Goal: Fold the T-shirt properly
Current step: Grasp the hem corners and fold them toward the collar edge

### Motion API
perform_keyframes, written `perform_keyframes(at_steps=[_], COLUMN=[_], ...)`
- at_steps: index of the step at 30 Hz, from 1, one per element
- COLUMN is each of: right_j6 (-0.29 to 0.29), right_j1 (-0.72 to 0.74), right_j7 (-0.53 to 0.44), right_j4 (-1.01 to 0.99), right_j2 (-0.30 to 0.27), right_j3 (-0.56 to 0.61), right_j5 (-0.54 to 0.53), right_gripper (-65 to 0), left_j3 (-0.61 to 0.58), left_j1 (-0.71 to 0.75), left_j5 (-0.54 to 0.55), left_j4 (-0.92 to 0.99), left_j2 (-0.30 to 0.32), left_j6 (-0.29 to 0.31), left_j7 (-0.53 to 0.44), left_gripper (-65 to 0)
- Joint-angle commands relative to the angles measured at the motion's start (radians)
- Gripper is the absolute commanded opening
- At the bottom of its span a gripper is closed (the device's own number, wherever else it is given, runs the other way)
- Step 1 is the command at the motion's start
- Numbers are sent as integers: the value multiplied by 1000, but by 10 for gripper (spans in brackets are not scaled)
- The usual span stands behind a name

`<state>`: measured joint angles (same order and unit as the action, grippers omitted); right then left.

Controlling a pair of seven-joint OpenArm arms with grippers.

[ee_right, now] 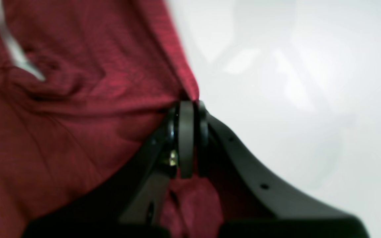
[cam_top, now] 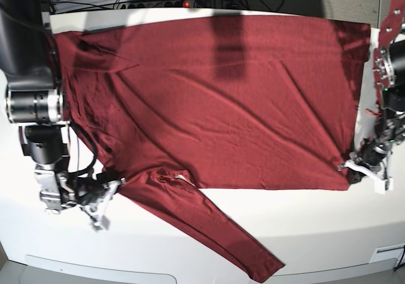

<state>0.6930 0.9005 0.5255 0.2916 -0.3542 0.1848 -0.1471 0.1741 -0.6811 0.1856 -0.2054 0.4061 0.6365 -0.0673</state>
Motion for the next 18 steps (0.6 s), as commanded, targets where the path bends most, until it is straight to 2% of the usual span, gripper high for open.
perform_keyframes(at_steps=[1,4,7,13,18], right_j6=[5,5,5,5,5], right_j1=[44,44,43,37,-40], right_j7=[-6,26,62,169,242], right_j4=[17,19,34,131,303], right_j2=[-11,-14,-16,-36,-65], right_j3=[-2,-1,-1,-2,-2], right_j5=[-20,-36,-93,-211,-339], right_gripper=[-650,-650,-650,-650,-650], left_j3=[1,1,1,1,1], left_j1=[-36,-34,-33,-28,-28], left_j5=[31,36,37,36,37], left_j4=[-35,-73,-90,-90,-90], left_j2=[13,13,15,16,15], left_j6=[33,41,41,41,41], left_j7=[-4,74,113,120,107], left_gripper=[-650,-650,-650,-650,-650])
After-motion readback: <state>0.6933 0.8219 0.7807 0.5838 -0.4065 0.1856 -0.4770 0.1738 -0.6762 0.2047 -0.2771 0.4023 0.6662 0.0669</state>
